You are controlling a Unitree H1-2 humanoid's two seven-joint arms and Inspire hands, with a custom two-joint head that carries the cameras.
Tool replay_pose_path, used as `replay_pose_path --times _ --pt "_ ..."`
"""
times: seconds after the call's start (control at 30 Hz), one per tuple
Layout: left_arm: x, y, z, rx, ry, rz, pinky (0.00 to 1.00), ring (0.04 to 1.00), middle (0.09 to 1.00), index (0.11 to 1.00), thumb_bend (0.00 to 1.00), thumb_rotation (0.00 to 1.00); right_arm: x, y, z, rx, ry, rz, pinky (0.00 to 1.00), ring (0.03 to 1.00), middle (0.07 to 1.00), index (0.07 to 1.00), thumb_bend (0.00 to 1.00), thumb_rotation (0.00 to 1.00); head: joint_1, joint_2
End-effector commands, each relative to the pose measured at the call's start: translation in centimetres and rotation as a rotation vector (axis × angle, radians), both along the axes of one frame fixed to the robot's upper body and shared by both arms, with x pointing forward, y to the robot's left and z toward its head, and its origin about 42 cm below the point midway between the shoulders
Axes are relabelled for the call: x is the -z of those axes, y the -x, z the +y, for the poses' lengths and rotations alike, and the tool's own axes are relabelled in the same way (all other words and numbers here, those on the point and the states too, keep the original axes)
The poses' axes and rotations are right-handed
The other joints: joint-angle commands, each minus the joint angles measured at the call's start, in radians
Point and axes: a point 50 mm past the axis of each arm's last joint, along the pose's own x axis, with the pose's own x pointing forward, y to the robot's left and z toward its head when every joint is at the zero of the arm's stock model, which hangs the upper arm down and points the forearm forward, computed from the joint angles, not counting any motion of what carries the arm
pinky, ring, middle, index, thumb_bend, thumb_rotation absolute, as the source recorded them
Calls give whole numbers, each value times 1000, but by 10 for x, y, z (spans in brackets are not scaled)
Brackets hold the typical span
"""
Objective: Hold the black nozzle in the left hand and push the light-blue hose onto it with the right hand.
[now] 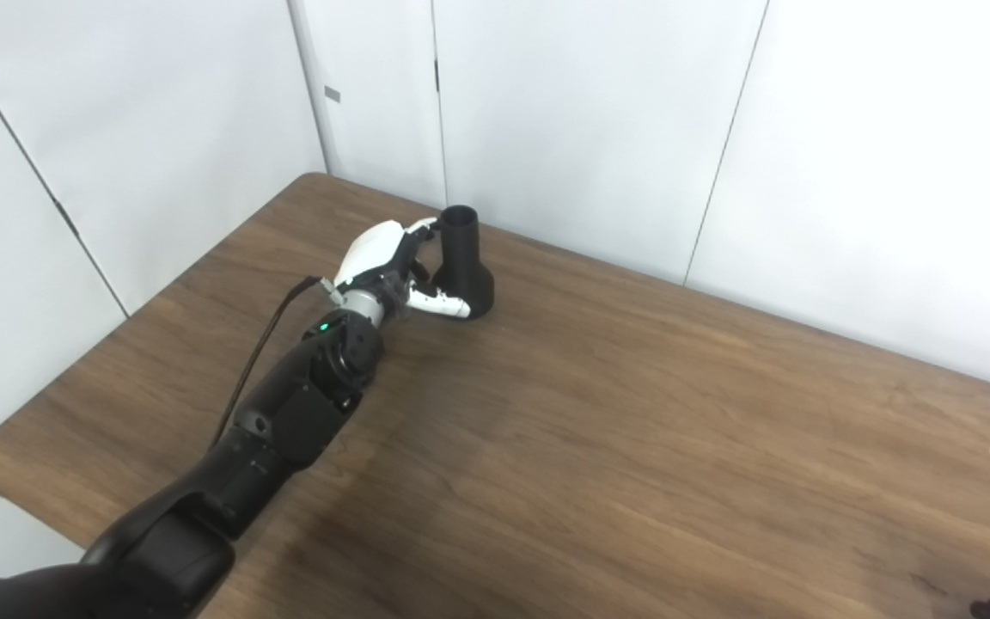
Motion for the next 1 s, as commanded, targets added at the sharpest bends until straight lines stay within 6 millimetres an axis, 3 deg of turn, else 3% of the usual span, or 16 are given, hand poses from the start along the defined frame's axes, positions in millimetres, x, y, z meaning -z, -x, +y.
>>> replay_pose_path --times 0.0,0.13,0.4,0.47,0.5,0.6,0.8,0.9,0.97 --pt "33 8 -9 24 23 152 848 919 919 908 1000 222 -14 -3 0 -25 13 -54 430 551 591 552 808 557 -1 2" --pt "33 9 -9 43 31 184 857 930 931 908 1000 239 -17 -3 2 -26 22 -46 440 561 598 557 791 558 0 3" --pt "36 10 -13 87 76 206 734 854 868 853 1000 231 -17 -2 2 -31 33 -29 453 570 605 567 751 563 -7 6" --pt "37 11 -15 105 87 205 504 652 700 820 1000 223 -17 -2 2 -32 36 -22 457 574 608 570 737 563 -8 7" --pt "39 11 -17 112 88 208 443 593 642 806 1000 228 -17 -2 2 -33 38 -19 457 574 608 571 732 562 -9 7" --pt "43 10 -20 131 77 210 545 677 719 753 1000 247 -19 -1 4 -34 40 -17 456 574 608 571 722 562 -11 8" --pt "47 9 -23 167 75 216 603 676 696 691 1000 241 -20 -1 7 -33 42 -11 449 567 604 569 718 557 -15 8" --pt "46 8 -22 208 42 229 894 842 732 679 1000 269 -19 -1 6 -36 40 -5 455 571 607 570 716 557 -13 7" --pt "44 7 -22 239 -6 232 973 831 728 684 1000 306 -19 -2 7 -37 44 -3 456 572 608 571 708 558 -13 5"
